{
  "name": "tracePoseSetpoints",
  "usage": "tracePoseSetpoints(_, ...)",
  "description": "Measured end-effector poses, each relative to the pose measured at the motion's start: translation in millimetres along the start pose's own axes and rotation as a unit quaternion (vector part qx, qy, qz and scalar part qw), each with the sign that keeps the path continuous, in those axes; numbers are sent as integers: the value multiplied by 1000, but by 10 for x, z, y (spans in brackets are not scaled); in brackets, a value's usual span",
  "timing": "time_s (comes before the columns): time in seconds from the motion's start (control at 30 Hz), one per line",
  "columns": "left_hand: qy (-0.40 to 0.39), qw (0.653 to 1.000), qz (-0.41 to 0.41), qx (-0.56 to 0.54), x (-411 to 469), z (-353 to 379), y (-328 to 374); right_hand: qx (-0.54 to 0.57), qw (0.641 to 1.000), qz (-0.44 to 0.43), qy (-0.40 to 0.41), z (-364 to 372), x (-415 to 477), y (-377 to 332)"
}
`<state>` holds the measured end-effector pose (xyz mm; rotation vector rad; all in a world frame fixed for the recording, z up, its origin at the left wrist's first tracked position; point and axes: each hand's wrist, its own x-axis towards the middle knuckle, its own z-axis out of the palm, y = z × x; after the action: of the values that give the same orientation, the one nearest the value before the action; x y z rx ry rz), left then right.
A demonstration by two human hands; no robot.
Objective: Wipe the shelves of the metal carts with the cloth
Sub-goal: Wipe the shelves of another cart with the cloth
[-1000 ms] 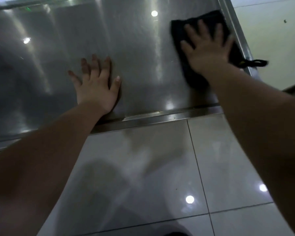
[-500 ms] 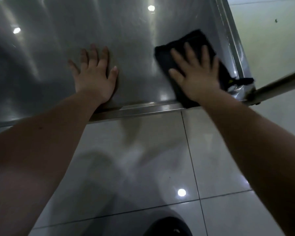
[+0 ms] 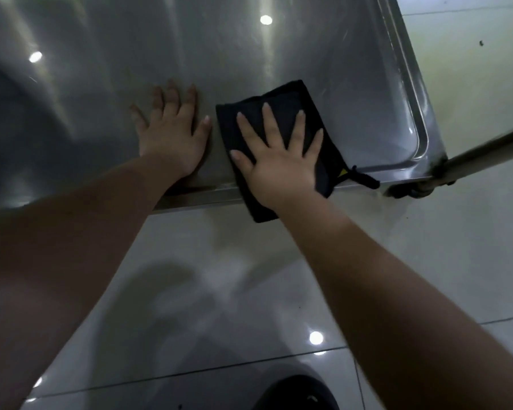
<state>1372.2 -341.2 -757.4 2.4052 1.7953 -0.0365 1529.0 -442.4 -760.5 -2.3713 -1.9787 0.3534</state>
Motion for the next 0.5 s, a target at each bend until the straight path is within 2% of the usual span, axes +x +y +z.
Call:
tracePoseSetpoints(0.07,2,998,47,-28,-56,-38,-200,-5,1000,-2,17,-72,48,419)
tracePoseSetpoints(0.13,16,997,78,-16,-172,-51,-539,-12,998,50,21,-164,119,934)
tracePoseSetpoints(0.27,5,1000,13,-4,-335,-123,-1235,2,983,184,13,-332,234,1482)
tracePoseSetpoints(0.4,13,1000,-6,21,-370,-111,-1361,8,970,240,40,-257,346,1012)
tracePoseSetpoints(0.5,12,1000,-7,23,-373,-98,-1343,0,982,189,29,-163,562,190)
